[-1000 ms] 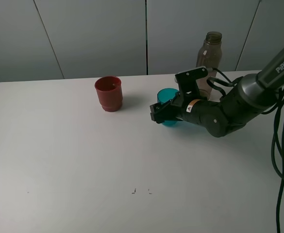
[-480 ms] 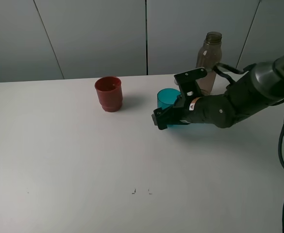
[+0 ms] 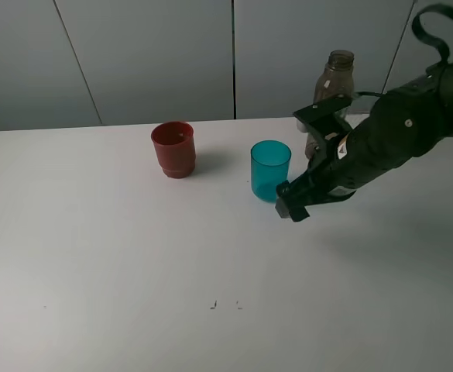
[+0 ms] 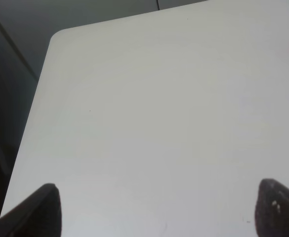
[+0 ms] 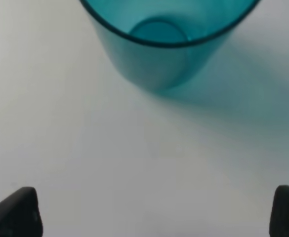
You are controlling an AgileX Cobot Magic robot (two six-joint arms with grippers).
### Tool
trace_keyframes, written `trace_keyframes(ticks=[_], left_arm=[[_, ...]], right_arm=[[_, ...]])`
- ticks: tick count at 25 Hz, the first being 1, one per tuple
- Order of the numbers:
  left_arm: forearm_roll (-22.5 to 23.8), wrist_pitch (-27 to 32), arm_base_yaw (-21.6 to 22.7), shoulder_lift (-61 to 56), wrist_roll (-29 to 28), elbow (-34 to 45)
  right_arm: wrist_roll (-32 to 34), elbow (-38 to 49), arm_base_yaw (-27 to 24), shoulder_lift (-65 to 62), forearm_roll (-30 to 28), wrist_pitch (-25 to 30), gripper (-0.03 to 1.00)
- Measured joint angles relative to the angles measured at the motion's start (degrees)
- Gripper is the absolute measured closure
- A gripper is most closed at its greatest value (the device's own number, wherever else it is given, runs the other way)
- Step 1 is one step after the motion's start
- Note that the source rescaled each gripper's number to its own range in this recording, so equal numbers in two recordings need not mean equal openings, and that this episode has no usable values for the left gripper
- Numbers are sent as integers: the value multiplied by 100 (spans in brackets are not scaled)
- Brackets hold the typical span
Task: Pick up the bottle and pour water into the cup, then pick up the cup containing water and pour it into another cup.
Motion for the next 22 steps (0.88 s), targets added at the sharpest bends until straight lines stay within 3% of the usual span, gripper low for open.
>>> trace_keyframes(ticks=[5, 14, 22], left_arm=[[0, 0, 0, 0, 0, 0], [0, 0, 0, 0, 0, 0], [0, 0, 0, 0, 0, 0]], right_arm=[[-12, 0, 0, -1228, -232, 1386, -3], [-12, 8, 0, -3806, -118, 3082, -3], [2, 1004, 0, -5858, 186, 3757, -3]])
